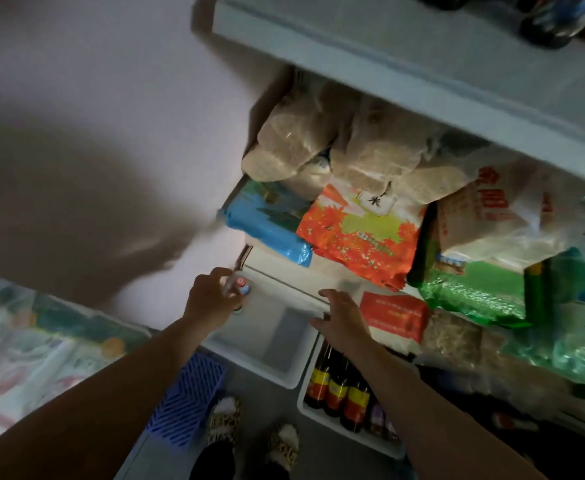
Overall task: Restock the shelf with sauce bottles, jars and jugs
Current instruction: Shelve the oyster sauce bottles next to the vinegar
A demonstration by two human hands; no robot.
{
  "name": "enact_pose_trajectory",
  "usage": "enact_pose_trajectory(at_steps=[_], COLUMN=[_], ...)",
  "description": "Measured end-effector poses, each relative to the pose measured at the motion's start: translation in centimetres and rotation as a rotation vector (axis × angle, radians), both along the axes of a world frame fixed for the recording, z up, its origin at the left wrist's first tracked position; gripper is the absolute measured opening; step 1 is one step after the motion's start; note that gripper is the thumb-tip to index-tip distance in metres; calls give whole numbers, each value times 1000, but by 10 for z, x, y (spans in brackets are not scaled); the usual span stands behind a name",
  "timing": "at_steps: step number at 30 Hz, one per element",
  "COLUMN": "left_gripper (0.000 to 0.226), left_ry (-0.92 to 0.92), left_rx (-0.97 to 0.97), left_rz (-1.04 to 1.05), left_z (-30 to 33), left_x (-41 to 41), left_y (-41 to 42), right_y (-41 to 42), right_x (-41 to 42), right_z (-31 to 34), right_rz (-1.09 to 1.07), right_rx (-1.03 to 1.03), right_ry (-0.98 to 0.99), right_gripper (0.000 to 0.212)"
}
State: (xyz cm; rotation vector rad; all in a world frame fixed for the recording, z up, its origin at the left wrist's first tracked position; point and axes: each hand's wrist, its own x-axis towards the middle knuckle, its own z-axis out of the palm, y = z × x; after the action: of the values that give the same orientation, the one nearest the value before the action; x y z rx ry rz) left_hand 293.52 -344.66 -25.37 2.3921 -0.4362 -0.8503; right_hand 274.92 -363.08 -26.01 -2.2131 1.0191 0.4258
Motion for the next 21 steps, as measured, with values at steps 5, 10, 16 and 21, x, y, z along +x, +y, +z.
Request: enact_pose_trajectory(at_steps=[5, 10, 16, 21], left_gripper=[66, 63, 62, 65], left_ry=[108, 192, 279, 329], left_rx=[76, 60, -9, -117], left_rz=[142, 221, 336, 375], left_z=[-89, -183, -326, -456], left_x=[-11, -11, 8, 25], left_y=[32, 44, 46, 41], right_y=[17, 19, 19, 15], right_x=[1, 23, 67, 111], right_z=[-89, -171, -313, -438], right_rz=[-39, -156, -245, -329], right_rx=[173, 269, 369, 417], right_ry=[35, -21, -91, -249], right_gripper=[59, 53, 50, 51])
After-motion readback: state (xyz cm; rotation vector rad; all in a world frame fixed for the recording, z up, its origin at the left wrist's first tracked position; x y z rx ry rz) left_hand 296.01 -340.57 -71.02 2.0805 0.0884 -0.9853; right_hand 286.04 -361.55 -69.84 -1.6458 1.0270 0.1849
